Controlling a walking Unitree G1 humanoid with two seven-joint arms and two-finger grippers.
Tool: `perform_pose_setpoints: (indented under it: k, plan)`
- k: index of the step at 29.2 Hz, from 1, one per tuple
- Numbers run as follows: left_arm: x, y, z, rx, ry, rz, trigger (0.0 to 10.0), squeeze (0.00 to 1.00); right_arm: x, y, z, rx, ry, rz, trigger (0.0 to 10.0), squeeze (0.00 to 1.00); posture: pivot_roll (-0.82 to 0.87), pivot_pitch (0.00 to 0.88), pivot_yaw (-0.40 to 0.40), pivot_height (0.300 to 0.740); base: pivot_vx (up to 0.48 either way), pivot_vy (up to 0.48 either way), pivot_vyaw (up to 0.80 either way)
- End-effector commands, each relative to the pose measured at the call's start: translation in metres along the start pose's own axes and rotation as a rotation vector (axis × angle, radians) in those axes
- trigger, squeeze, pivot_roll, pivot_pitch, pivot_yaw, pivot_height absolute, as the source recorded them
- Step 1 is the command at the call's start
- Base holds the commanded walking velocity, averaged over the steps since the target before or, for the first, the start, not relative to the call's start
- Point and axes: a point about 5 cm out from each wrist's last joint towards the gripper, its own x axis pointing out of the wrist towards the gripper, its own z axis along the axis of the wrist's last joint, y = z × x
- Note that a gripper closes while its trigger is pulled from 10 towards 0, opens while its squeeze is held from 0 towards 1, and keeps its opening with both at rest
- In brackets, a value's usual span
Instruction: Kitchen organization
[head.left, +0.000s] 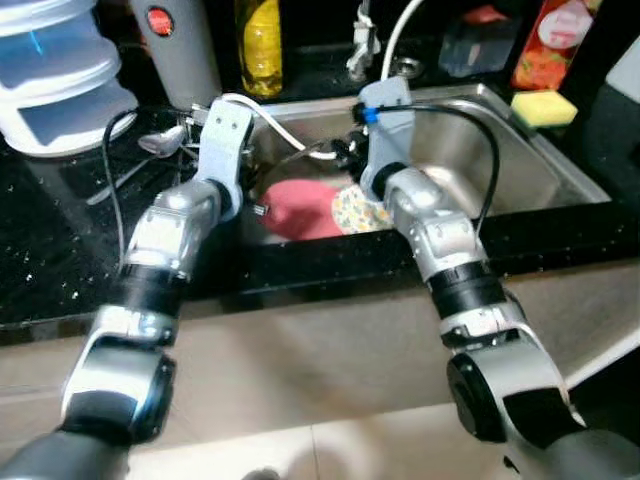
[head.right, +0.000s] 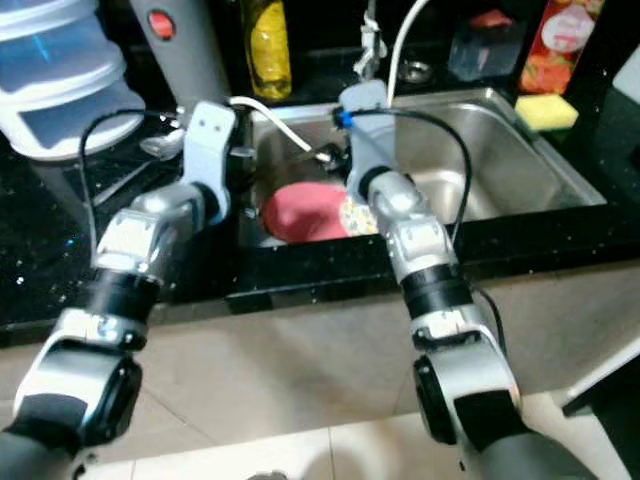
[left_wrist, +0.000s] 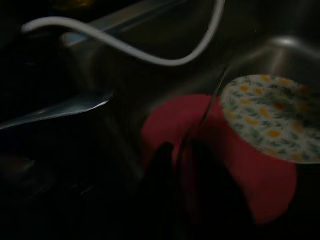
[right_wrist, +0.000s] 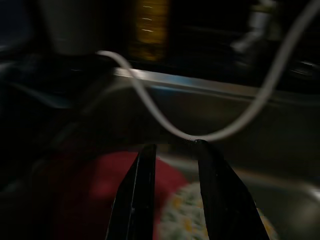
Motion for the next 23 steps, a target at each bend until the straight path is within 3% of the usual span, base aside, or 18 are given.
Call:
perform_pose_setpoints:
  k: [1, 6, 7, 8, 9, 10, 13, 14, 15, 17, 18, 20, 23]
  plan:
    - [0.005, -0.001, -0.004, -0.006, 0.008, -0.015, 10.0, 1.00, 0.002, -0.004, -0.003, 0.000, 0.009, -0.028, 10.0, 0.00, 0.10, 0.000, 0.079, 0.740, 0.000, 0.000, 0.00]
    - [0.007, -0.006, 0.002, -0.010, -0.033, -0.063, 10.0, 1.00, 0.003, -0.006, -0.003, -0.006, 0.010, -0.034, 10.0, 0.00, 0.10, 0.000, 0.076, 0.740, 0.000, 0.000, 0.00]
    - [0.003, -0.005, 0.012, -0.005, -0.085, -0.081, 10.0, 0.19, 0.003, -0.004, -0.001, -0.004, -0.001, -0.019, 10.0, 0.00, 0.11, 0.000, 0.070, 0.740, 0.000, 0.000, 0.00]
    - [0.001, -0.001, 0.020, -0.001, -0.123, -0.078, 10.0, 0.00, 0.004, -0.002, 0.001, -0.003, -0.014, -0.002, 10.0, 0.00, 0.12, 0.000, 0.066, 0.740, 0.000, 0.000, 0.00]
    - [0.001, -0.001, 0.020, -0.001, -0.123, -0.078, 10.0, 0.00, 0.004, -0.002, 0.001, -0.003, -0.014, -0.002, 10.0, 0.00, 0.12, 0.000, 0.066, 0.740, 0.000, 0.000, 0.00]
    - [-0.005, 0.017, 0.034, 0.015, -0.190, -0.006, 10.0, 0.00, 0.005, 0.005, 0.006, -0.007, -0.041, 0.030, 10.0, 0.00, 0.12, 0.000, 0.062, 0.740, 0.000, 0.000, 0.00]
    - [-0.012, 0.042, 0.042, 0.031, -0.226, 0.117, 10.0, 0.00, 0.006, 0.011, 0.011, -0.013, -0.069, 0.052, 10.0, 0.00, 0.13, 0.000, 0.059, 0.740, 0.000, 0.000, 0.00]
    - [-0.015, 0.051, 0.041, 0.052, -0.218, 0.176, 10.0, 0.00, 0.006, 0.012, 0.012, -0.012, -0.075, 0.057, 10.0, 0.00, 0.14, 0.000, 0.054, 0.740, 0.000, 0.000, 0.00]
    - [-0.015, 0.051, 0.041, 0.052, -0.218, 0.176, 10.0, 0.00, 0.006, 0.012, 0.012, -0.012, -0.075, 0.057, 10.0, 0.00, 0.14, 0.000, 0.054, 0.740, 0.000, 0.000, 0.00]
    - [-0.020, 0.073, 0.034, 0.077, -0.167, 0.296, 10.0, 0.00, 0.007, 0.014, 0.014, -0.011, -0.085, 0.065, 10.0, 0.00, 0.14, 0.000, 0.046, 0.740, 0.000, 0.000, 0.00]
    - [-0.020, 0.073, 0.034, 0.077, -0.167, 0.296, 10.0, 0.00, 0.007, 0.014, 0.014, -0.011, -0.085, 0.065, 10.0, 0.00, 0.14, 0.000, 0.046, 0.740, 0.000, 0.000, 0.00]
    - [-0.026, 0.095, 0.022, 0.063, -0.094, 0.393, 10.0, 0.00, 0.008, 0.014, 0.017, -0.010, -0.099, 0.072, 10.0, 0.00, 0.14, 0.000, 0.047, 0.740, 0.000, 0.000, 0.00]
    - [-0.028, 0.101, 0.016, 0.036, -0.067, 0.412, 10.0, 0.00, 0.007, 0.015, 0.019, -0.010, -0.108, 0.074, 10.0, 0.00, 0.14, 0.000, 0.053, 0.740, 0.000, 0.000, 0.00]
